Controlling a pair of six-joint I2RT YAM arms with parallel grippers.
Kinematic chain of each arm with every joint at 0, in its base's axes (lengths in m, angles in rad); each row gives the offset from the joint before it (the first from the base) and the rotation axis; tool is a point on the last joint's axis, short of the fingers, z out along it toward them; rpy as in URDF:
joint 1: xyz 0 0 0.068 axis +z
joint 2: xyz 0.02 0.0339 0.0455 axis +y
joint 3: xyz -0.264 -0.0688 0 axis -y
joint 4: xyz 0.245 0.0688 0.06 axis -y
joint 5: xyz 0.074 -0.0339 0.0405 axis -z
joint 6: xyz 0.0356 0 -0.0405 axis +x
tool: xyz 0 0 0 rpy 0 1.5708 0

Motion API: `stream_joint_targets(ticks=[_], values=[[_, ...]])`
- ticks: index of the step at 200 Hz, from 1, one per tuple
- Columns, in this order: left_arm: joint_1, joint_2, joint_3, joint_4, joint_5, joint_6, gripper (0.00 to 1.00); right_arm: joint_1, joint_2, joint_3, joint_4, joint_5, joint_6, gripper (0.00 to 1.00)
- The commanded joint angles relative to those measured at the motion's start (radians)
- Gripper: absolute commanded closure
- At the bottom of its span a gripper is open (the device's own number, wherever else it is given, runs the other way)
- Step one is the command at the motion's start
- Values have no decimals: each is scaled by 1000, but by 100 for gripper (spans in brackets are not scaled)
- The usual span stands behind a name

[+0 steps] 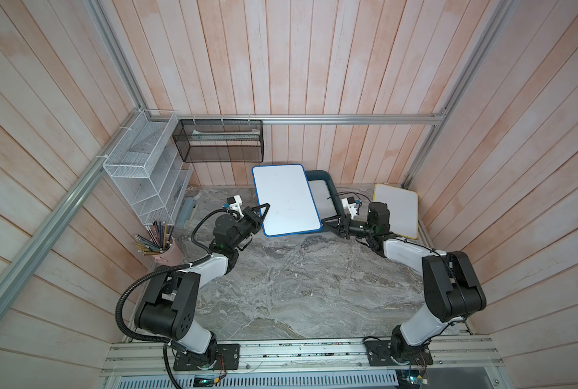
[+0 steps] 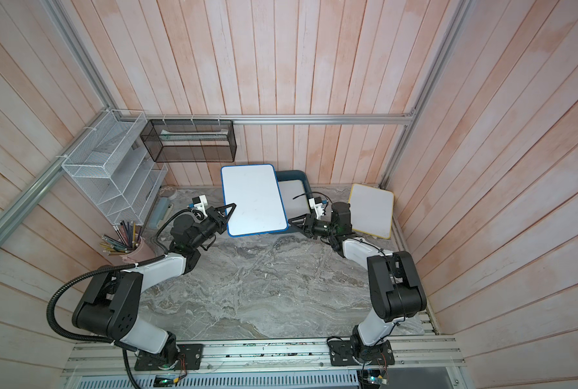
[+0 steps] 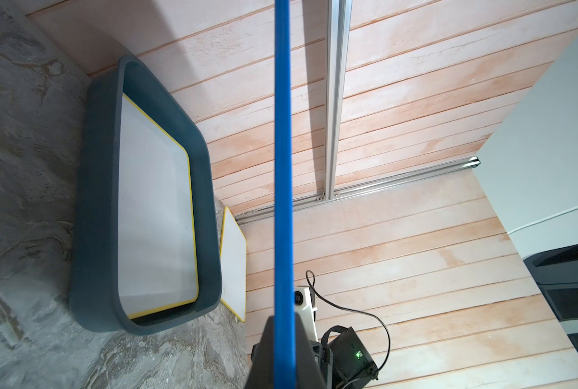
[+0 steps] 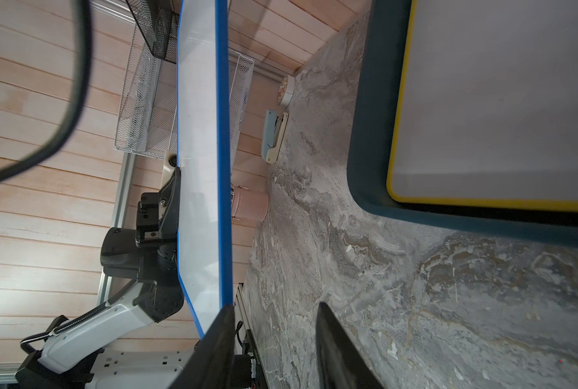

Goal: Put the whiteboard into the storage box
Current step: Pick up the whiteboard at the center of the board.

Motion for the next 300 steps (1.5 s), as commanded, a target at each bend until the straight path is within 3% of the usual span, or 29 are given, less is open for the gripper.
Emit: stream_joint_targets(ticks=[1,46,79,106,144,151,175,206,270,300], values=[[-29,25,70,126,1,-9,100,36,4,-3,140,-37,70,59],[-40,57,86,144,-19,-18,100,52,23,-17,313,-57,189,60],[-47,75,92,167,-46,-30,100,64,39,-37,400,-44,245,66],[-58,111,108,188,-49,-54,100,66,61,-54,524,-20,321,78],[-68,159,102,235,-17,-94,100,50,74,-54,559,-9,342,96],[-68,157,93,239,-19,-97,95,43,74,-57,566,-10,345,100],[-65,143,70,215,-18,-83,70,5,68,-73,589,-18,365,100],[-55,132,58,181,-5,-66,51,-40,60,-82,592,-32,370,100],[16,91,1,134,30,-50,45,-130,90,-50,545,-71,356,100],[23,55,-36,87,39,-15,45,-199,143,12,372,-94,224,100]])
